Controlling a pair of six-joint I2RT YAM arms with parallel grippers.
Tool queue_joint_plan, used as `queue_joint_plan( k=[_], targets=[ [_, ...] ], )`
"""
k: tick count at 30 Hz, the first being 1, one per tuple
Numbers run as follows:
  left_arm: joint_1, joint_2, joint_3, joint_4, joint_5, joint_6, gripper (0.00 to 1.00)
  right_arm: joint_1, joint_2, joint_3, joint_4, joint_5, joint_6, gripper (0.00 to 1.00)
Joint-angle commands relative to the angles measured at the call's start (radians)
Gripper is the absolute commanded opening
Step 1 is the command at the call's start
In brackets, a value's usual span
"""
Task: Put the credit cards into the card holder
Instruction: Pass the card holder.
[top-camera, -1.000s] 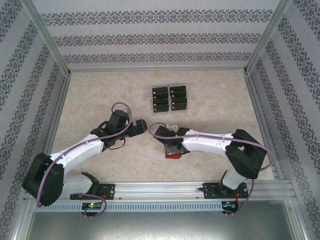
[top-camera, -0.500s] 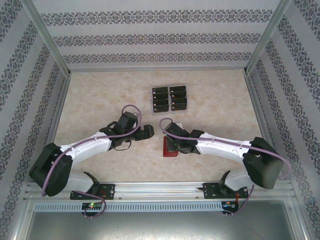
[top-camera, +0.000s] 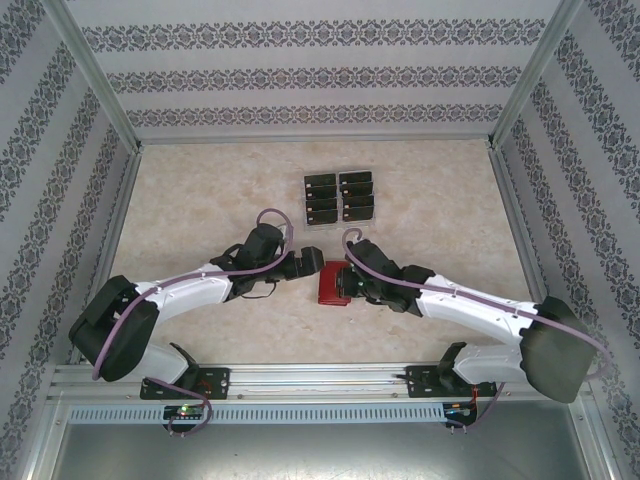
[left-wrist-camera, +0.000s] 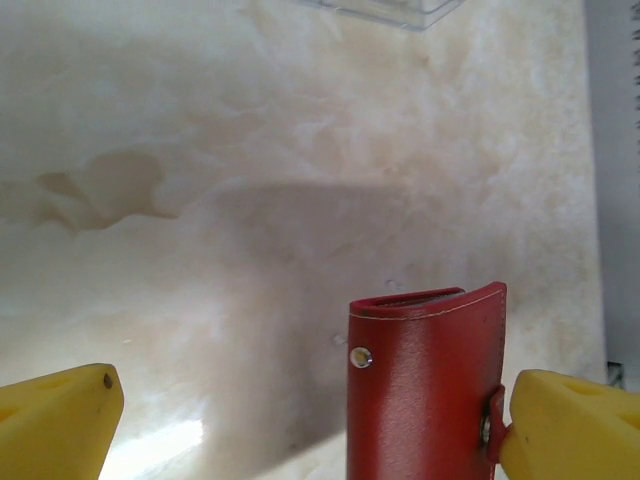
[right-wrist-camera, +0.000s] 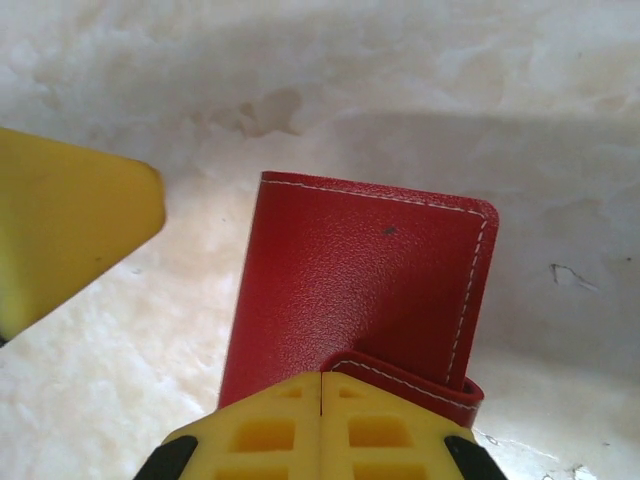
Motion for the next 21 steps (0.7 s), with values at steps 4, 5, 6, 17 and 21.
queue_joint_plan(
  k=[4,5,6,17,21],
  targets=[
    [-0.016,0.009,-0.044,0.254,0.082,-0.127,1.00,-0.012,-0.062,0.041,0.016,-0.020,0.031,0.00],
    [-0.016,0.012,-0.044,0.277,0.092,-0.140,1.00,-0.012,-0.065,0.050,0.016,-0.022,0.032,0.00],
    [-0.016,0.018,-0.041,0.297,0.103,-0.151,1.00,-0.012,-0.066,0.058,0.016,-0.022,0.032,0.00],
    [-0.017,0.067,-0.096,0.549,0.142,-0.296,0.71,-0.013,-0.071,0.094,0.014,-0.010,0.030,0.00],
    [-0.017,0.074,-0.093,0.573,0.154,-0.304,0.52,-0.014,-0.067,0.092,0.022,-0.009,0.032,0.00]
  ],
)
